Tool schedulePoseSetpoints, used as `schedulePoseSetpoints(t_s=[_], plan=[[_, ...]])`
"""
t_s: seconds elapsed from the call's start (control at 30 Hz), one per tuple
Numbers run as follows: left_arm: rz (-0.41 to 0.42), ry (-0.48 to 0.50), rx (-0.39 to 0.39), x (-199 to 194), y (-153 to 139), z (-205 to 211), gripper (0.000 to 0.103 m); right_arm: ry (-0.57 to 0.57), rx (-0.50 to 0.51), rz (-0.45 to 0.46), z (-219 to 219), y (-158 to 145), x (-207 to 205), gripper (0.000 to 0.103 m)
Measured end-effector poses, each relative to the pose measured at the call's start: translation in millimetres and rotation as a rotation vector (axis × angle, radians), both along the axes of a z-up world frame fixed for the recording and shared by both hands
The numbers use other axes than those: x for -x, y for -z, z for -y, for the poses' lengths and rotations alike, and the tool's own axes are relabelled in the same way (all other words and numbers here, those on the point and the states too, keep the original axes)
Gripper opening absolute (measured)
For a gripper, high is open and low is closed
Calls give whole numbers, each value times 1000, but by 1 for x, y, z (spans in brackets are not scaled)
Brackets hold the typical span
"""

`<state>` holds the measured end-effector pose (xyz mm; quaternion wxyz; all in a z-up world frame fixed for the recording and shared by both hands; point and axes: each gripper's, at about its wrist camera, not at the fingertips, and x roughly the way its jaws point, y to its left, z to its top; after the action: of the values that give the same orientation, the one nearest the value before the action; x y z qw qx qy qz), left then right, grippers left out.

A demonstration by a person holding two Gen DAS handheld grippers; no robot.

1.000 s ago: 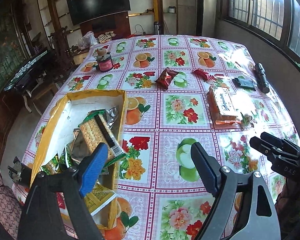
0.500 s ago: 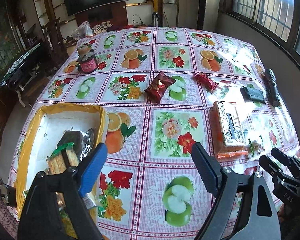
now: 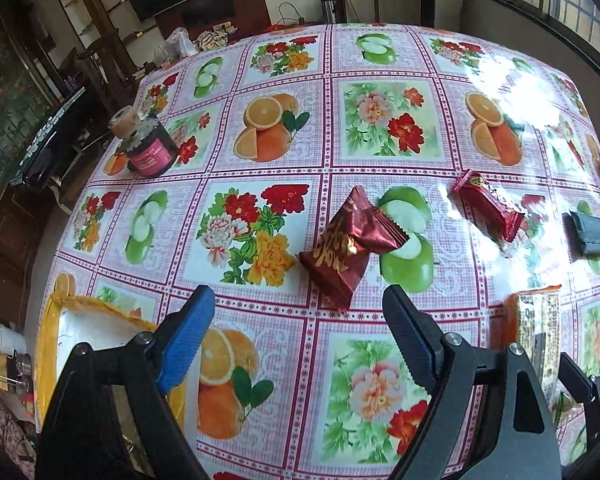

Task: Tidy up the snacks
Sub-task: 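Move both tools back toward the dark red foil packet and biscuit pack, then grasp the dark red foil packet with the left tool while the right tool grasps the biscuit pack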

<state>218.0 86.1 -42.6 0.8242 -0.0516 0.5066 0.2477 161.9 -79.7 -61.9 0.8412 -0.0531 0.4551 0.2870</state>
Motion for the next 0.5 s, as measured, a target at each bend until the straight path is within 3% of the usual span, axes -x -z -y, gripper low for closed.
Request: schedulePoseSetpoints(t_s=[0.13,0.23,0.3,0.33,0.37,0.5], plan=[[-21,-13,15,-21,15,-7,86,-8,82,55,-12,5,-1,69],[-60,-13,47,-31,31,-8,84,-24,141,98,-16,7,2,62],[-22,-3,64,-30,31,-6,72,-37,150,112,-15,7,4,55],[-11,7,86,-29,29,-5,53,-46,150,118,-13,7,4,54],[-6,13,104,-30,27,-4,41,-54,143,115,-13,6,3,54],[-9,8,129,-25,25,-3,40,-75,81,87,-5,4,5,53]])
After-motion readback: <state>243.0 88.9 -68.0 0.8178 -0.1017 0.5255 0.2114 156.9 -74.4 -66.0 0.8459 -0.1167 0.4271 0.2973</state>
